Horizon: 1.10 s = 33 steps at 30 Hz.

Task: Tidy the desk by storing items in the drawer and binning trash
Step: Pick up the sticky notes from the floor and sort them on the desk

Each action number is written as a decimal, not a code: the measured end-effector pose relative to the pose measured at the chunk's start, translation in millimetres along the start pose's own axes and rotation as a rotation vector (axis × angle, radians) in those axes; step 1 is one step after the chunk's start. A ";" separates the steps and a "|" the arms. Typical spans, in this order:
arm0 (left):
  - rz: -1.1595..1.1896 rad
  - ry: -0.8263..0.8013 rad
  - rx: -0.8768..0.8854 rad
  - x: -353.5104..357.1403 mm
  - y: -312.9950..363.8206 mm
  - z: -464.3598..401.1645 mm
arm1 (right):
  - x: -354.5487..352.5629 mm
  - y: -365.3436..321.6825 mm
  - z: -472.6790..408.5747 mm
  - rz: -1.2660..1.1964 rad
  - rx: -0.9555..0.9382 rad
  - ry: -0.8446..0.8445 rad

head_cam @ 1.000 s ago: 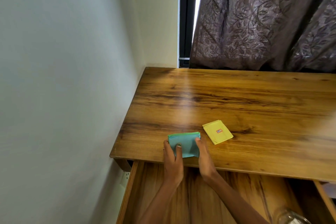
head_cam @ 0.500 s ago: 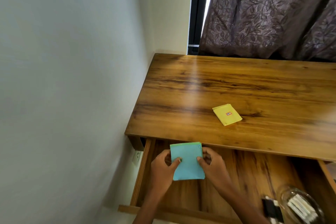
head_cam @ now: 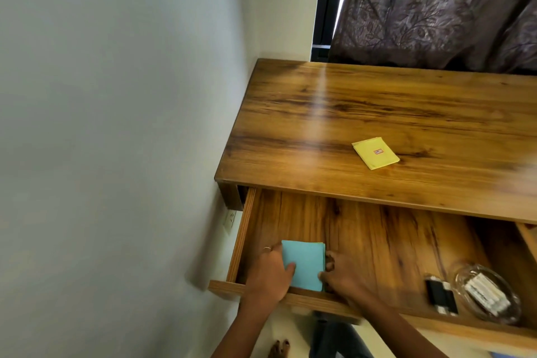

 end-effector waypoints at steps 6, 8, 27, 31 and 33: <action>-0.159 -0.188 0.214 14.8 4.1 1.9 | 0.6 1.5 0.1 0.015 -0.004 0.005; -0.200 -0.266 0.220 18.3 1.5 0.3 | 0.8 2.7 -1.6 -0.007 0.008 0.002; -0.377 -0.237 0.230 2.8 -3.9 19.5 | 49.6 -38.6 5.1 -0.085 -0.012 -0.325; -0.313 -0.221 0.199 0.5 -1.8 19.7 | 47.1 -27.9 2.9 -0.179 0.053 -0.276; -0.283 -0.220 0.201 1.2 -1.4 18.2 | 39.9 -25.4 -0.1 -0.163 0.042 -0.161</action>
Point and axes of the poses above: each hand's wrist, its own z-axis away from the middle knuckle, its own x-axis out of the palm, y = z × x, the point moved 5 cm from there along -z, towards the middle knuckle, and after that the axes turned 11 degrees about y, right-handed, at the moved point
